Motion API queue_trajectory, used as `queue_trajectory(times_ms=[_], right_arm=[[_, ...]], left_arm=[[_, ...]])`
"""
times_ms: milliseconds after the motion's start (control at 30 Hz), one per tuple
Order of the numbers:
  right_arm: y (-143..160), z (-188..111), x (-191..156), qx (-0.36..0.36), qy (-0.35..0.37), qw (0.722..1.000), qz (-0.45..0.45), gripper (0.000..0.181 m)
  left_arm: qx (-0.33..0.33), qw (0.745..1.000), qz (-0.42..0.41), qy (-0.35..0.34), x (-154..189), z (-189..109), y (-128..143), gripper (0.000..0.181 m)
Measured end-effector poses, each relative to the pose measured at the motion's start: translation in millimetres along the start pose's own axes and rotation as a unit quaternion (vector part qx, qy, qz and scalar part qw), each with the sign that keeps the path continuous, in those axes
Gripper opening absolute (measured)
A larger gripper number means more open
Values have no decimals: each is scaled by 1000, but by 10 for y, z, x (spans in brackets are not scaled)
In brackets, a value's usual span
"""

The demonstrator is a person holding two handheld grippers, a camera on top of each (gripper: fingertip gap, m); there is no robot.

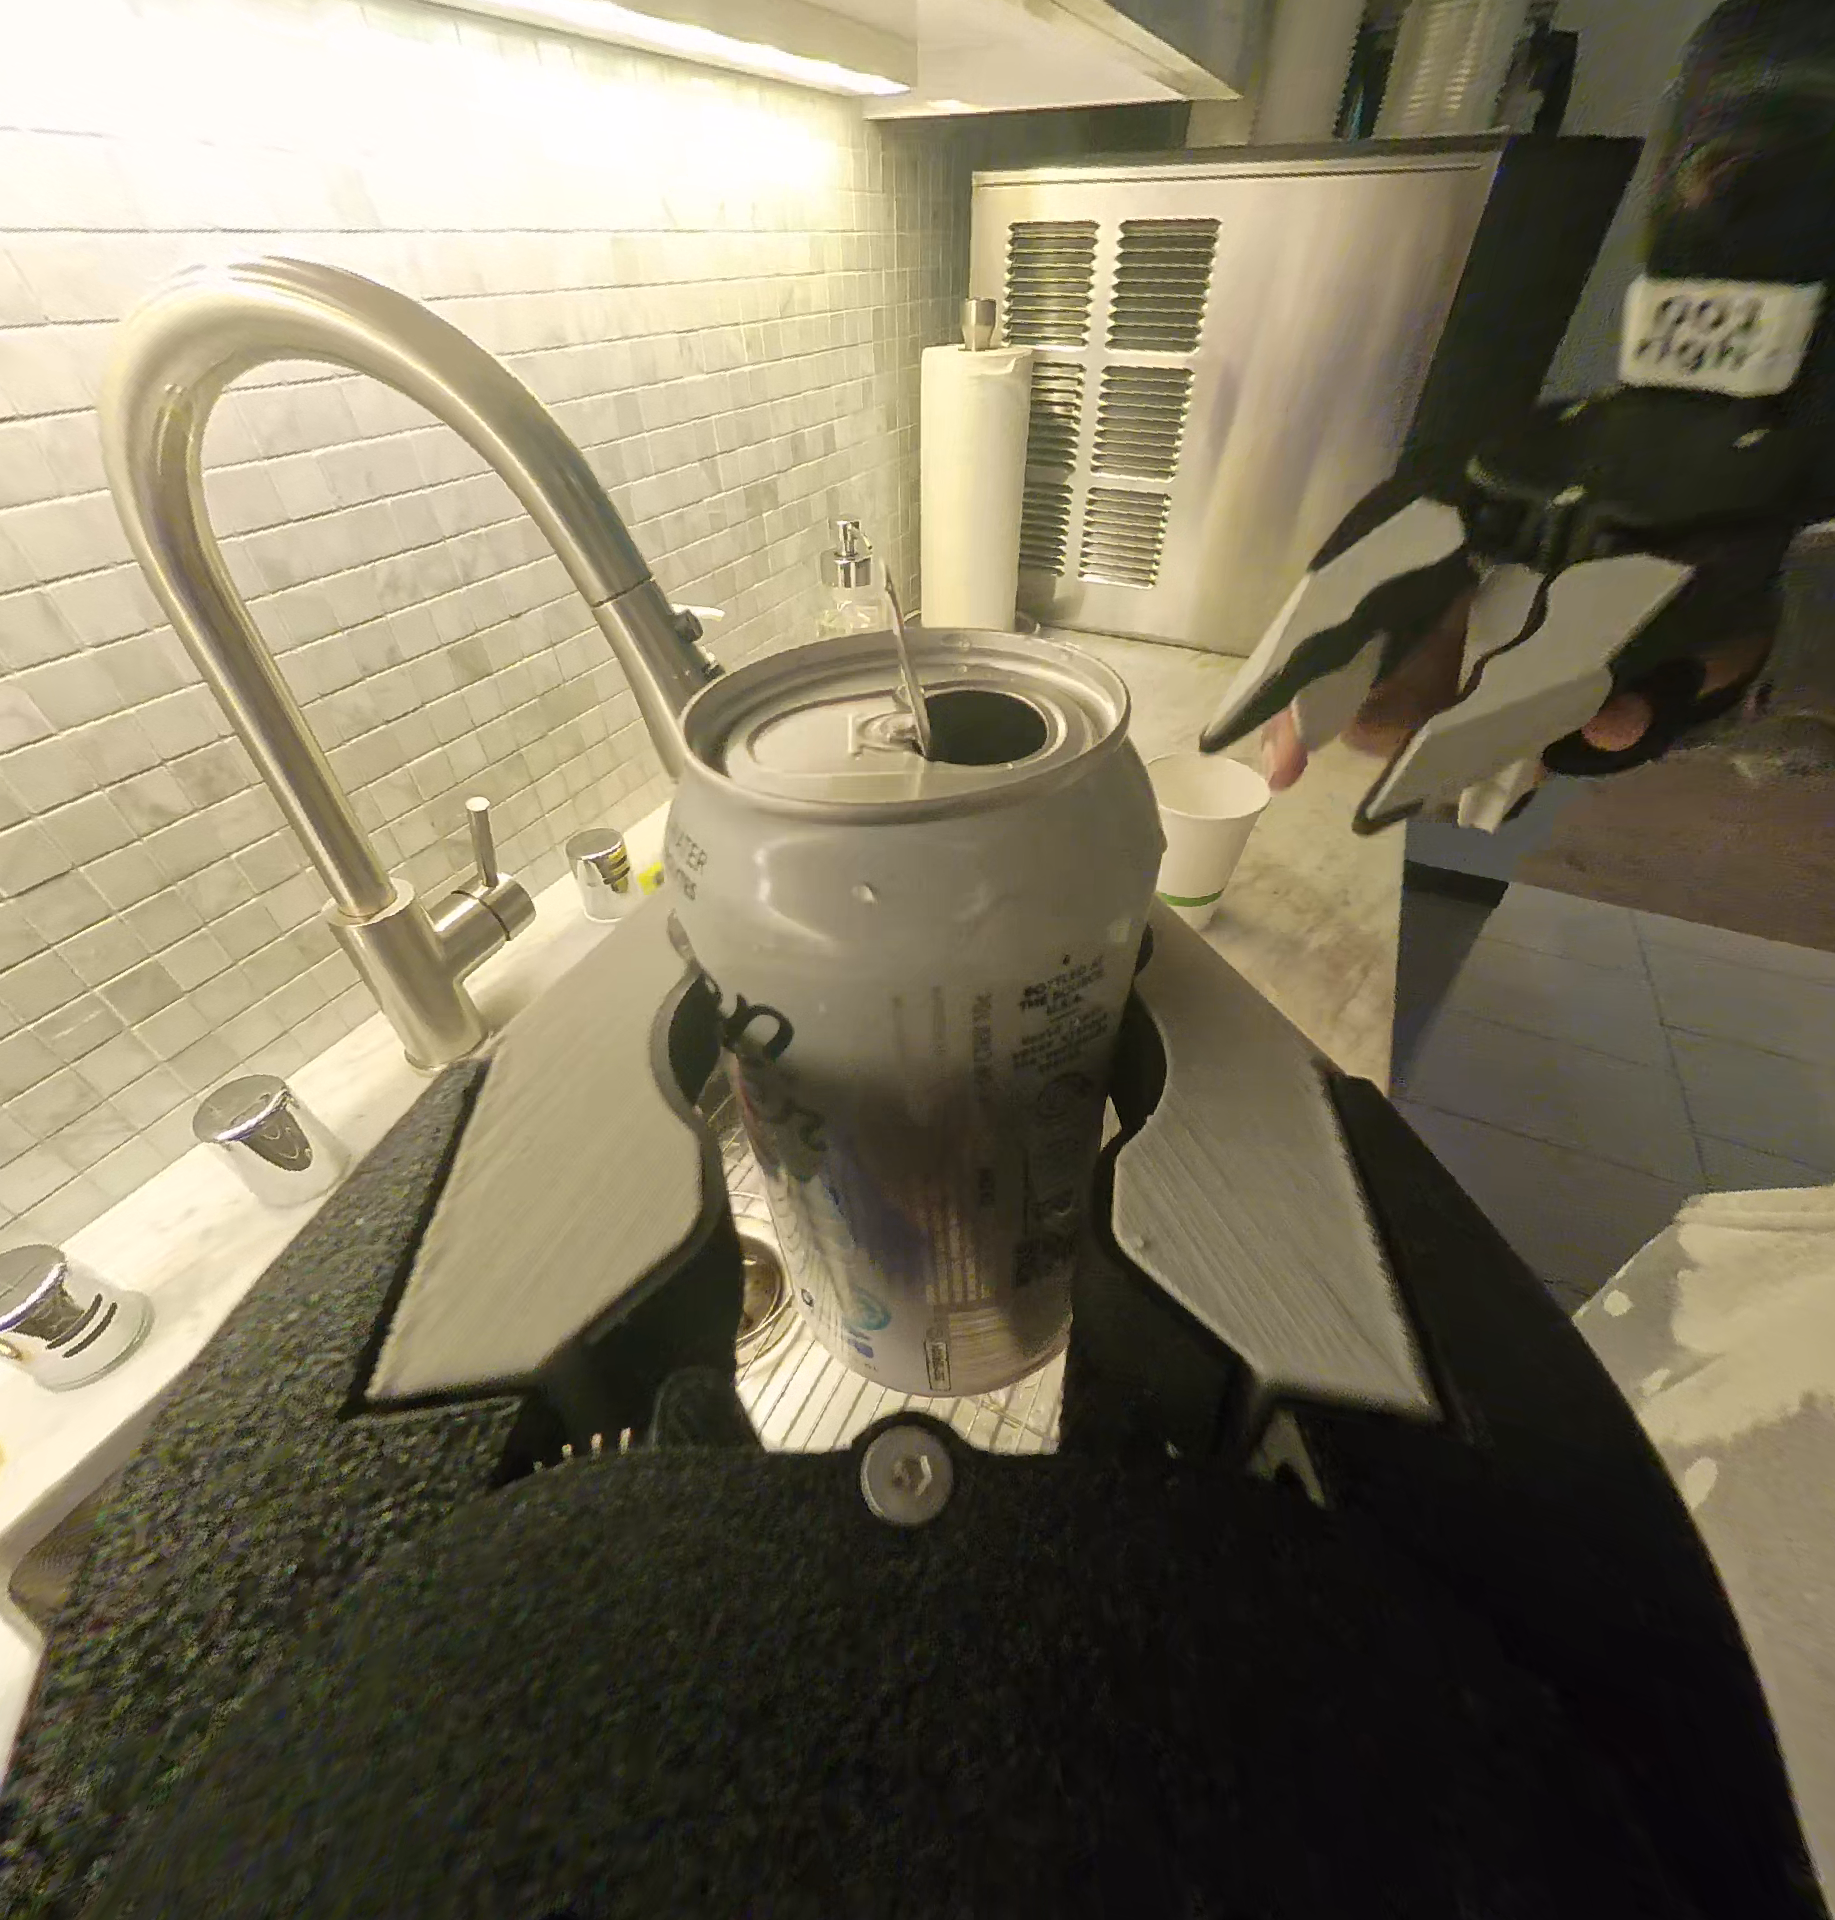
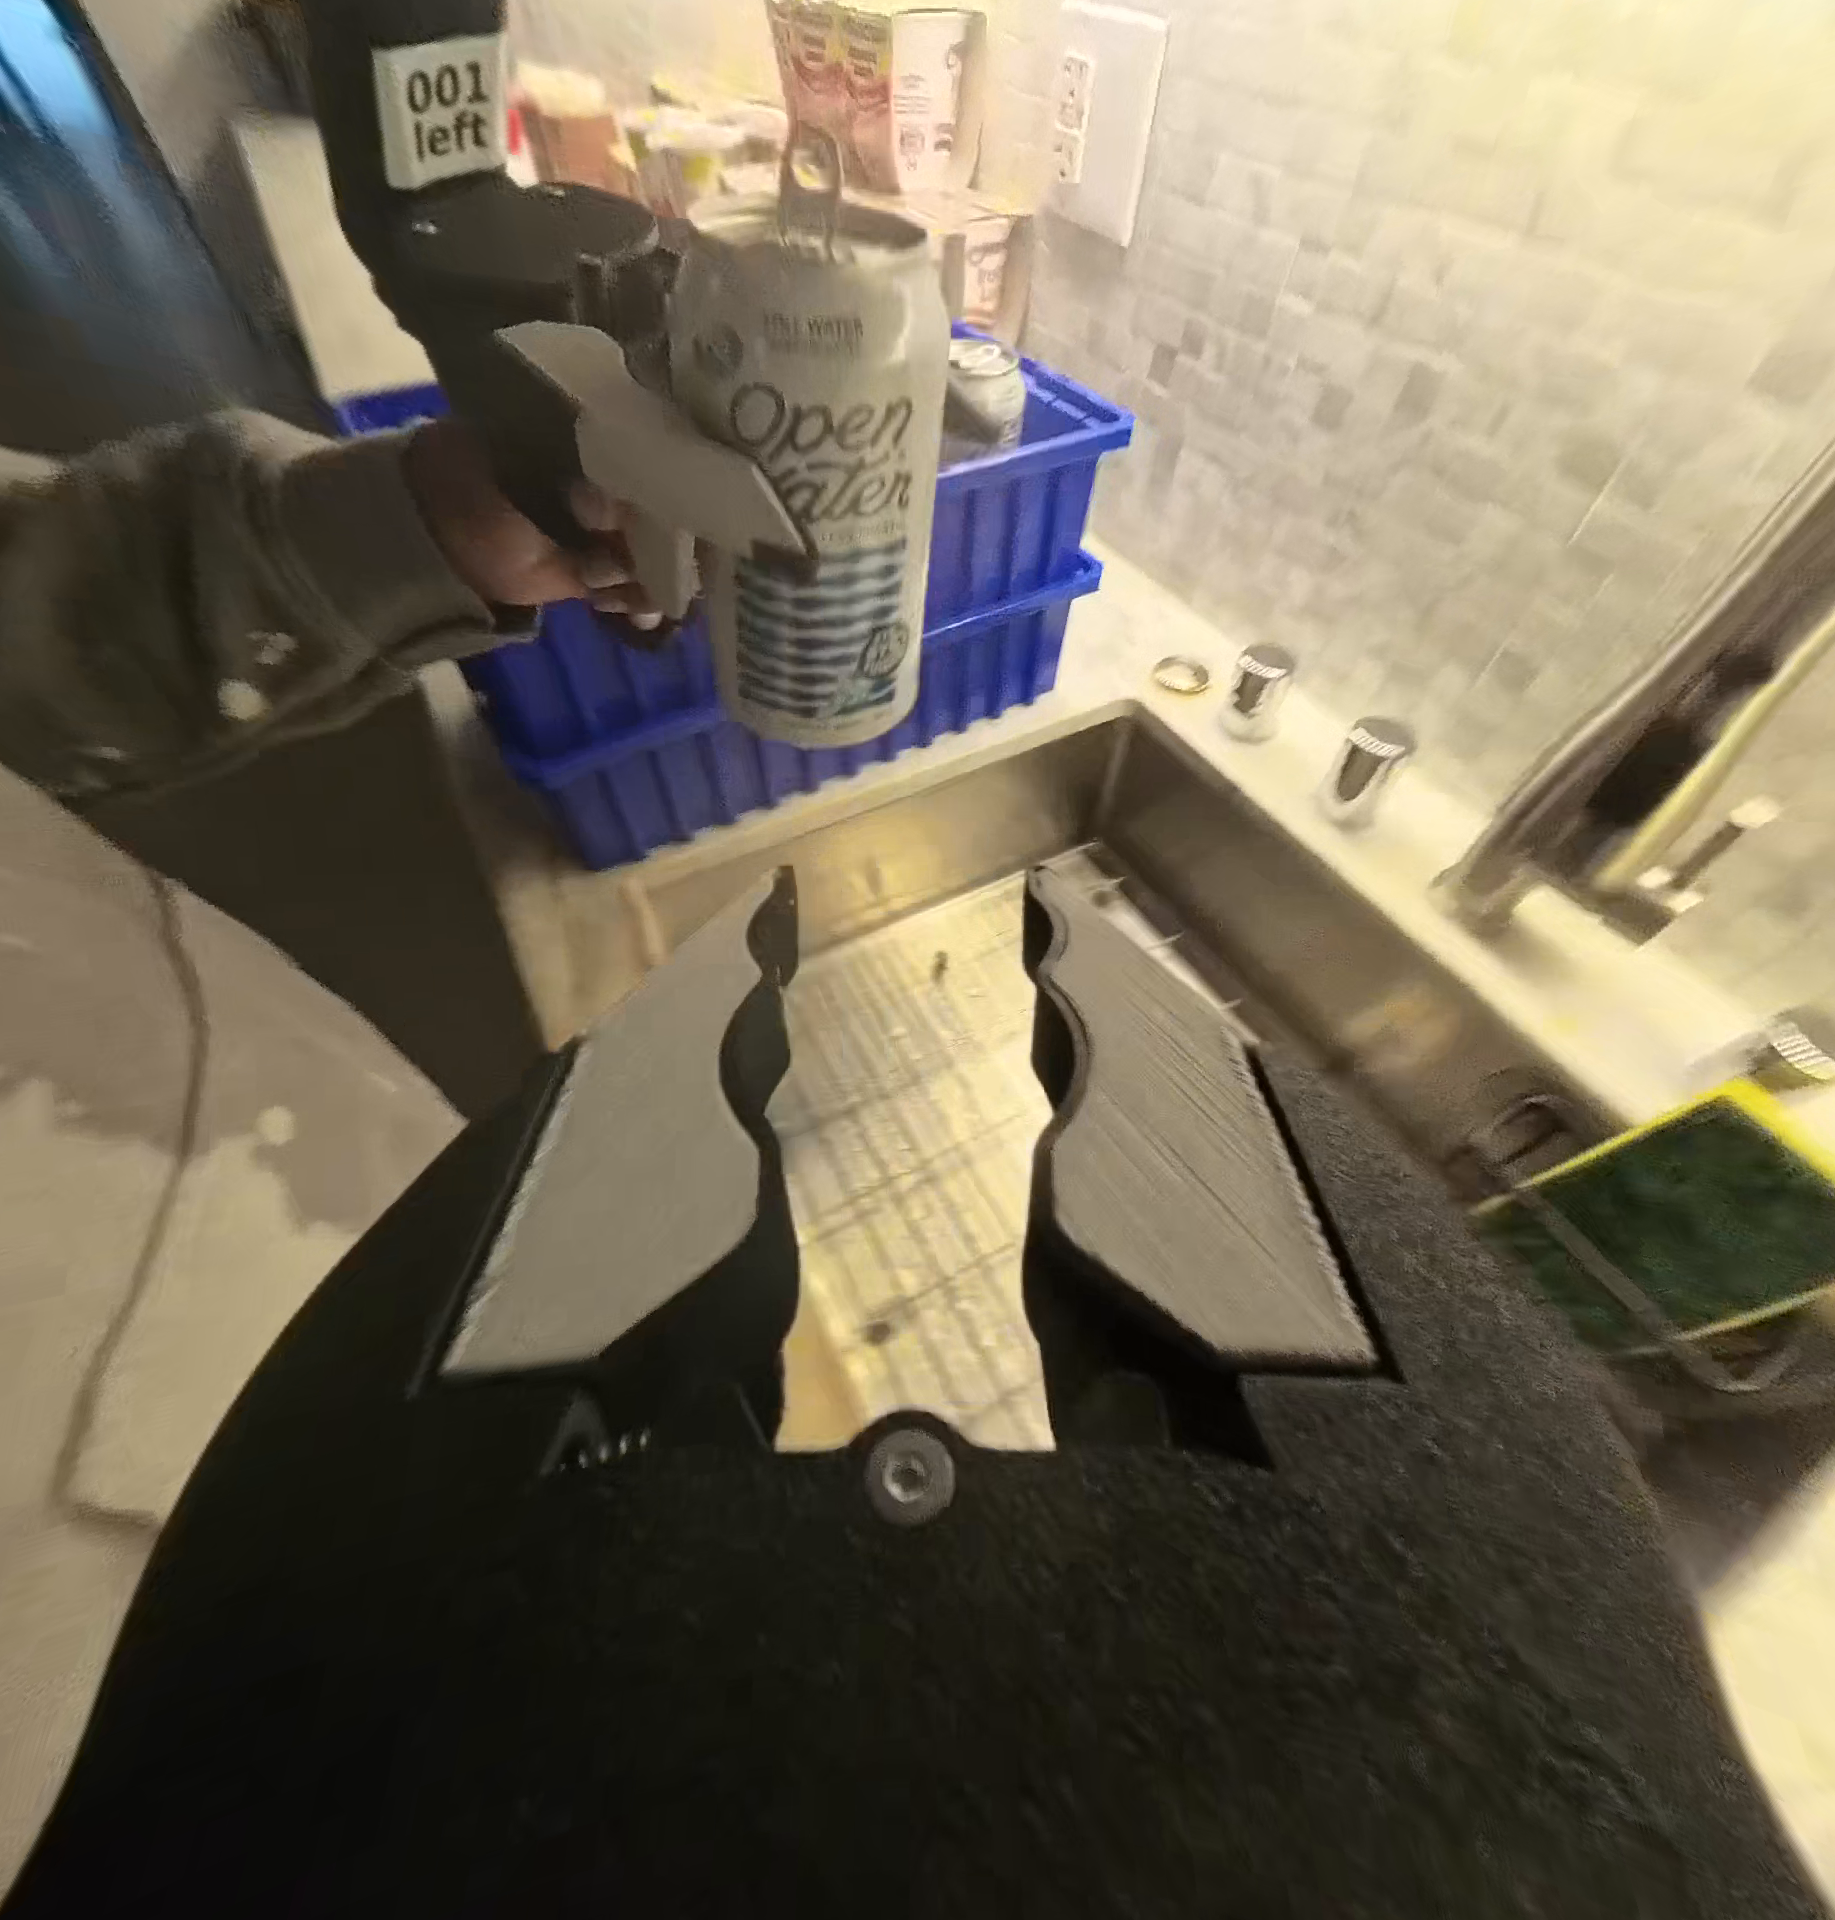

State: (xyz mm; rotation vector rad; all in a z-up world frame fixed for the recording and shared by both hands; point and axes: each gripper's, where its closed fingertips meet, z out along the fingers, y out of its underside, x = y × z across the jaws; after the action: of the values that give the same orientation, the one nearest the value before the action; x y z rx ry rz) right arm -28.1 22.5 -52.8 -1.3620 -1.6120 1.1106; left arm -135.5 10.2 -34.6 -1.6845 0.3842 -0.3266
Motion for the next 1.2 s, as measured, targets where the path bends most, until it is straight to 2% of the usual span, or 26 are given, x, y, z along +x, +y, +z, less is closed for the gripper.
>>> queue_trajectory(times_ms=[133,233,333,467,600,733,800,967,1133,1200], right_arm=[[210,-16,-213,12,-69,994,86,59],[260,108,-261,13,-55,995,85,73],[160,313,-217,33,11,998,61,87],[-128,512,-130,102,152,983,25,100],[-314,617,-191,127,224,966,-32,103],[-395,648,-205,139,213,966,-34,96],[-439,564,-182,157,200,967,-23,80],[-454,518,-226,155,167,973,-24,73],[-536,436,-368,186,98,978,1,72],[-585,383,-456,196,58,979,4,72]], left_arm=[[14,999,-8,37,149,7,-107,74],[21,998,-14,52,250,36,-206,74],[27,998,-24,48,325,98,-303,74],[43,998,-44,21,411,206,-411,74],[55,996,-67,-9,481,295,-484,74],[59,995,-75,-19,575,351,-529,74],[58,995,-84,-16,607,350,-550,75],[57,994,-97,-15,665,343,-585,76],[64,995,-70,34,848,259,-696,83],[68,993,-56,73,943,192,-755,77]])
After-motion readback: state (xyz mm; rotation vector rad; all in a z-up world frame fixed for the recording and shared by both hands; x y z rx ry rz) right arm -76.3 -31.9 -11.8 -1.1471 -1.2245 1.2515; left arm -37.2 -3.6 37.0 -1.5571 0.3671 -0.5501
